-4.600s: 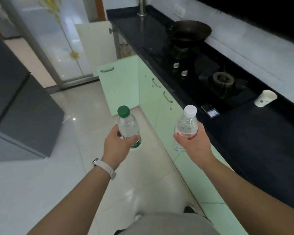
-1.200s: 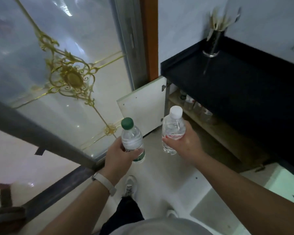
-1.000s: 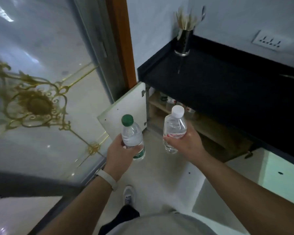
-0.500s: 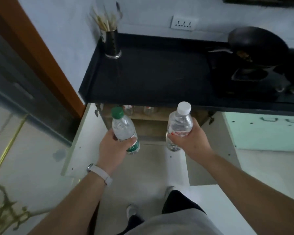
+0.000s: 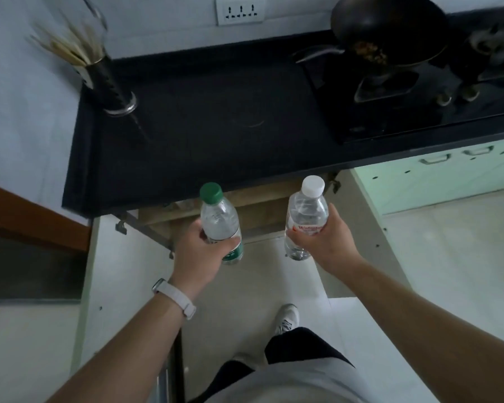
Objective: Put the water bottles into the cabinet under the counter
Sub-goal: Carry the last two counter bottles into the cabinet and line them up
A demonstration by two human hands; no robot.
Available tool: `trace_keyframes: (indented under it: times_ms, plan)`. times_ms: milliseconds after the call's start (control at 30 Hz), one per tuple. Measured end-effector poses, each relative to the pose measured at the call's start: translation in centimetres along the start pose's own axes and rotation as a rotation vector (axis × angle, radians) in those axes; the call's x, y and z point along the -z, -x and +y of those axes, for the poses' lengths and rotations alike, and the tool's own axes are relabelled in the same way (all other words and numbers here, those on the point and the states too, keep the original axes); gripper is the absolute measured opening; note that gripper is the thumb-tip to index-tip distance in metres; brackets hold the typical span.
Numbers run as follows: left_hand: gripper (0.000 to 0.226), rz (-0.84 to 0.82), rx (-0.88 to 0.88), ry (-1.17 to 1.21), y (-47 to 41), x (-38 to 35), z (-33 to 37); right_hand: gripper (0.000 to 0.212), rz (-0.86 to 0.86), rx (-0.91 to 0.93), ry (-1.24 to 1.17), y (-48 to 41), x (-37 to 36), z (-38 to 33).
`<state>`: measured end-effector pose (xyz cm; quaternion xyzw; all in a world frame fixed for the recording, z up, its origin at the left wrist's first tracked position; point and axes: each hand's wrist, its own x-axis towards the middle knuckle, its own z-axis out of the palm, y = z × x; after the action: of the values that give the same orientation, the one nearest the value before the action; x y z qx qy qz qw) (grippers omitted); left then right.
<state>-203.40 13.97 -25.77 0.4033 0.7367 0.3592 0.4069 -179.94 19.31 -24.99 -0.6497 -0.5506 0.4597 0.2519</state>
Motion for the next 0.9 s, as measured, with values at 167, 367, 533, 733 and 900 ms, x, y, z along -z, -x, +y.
trace_keyframes:
  times_ms: [167,367,533,733,900]
  plan:
    - [0.044,-0.007,-0.005,-0.065,-2.9,-1.6,1.5,0.062,-0.014,-0.015,-0.06,-3.2,1.3,0.9]
    - [0.041,-0.096,-0.019,-0.101,-5.8,-4.0,3.0,0.058,0.025,-0.053,-0.119,-5.2,2.2,2.0]
    - [0.036,-0.284,-0.077,-0.083,-9.1,-7.4,2.7,0.057,0.14,-0.132,-0.12,-6.3,0.8,4.9]
    - [0.045,-0.504,-0.113,-0.151,-14.8,-12.1,-3.3,0.054,0.278,-0.22,-0.151,-8.6,-3.7,10.5]
    - [0.048,-0.515,-0.115,-0.186,-18.7,-16.4,-9.9,0.056,0.333,-0.233,-0.18,-11.8,-7.0,17.1]
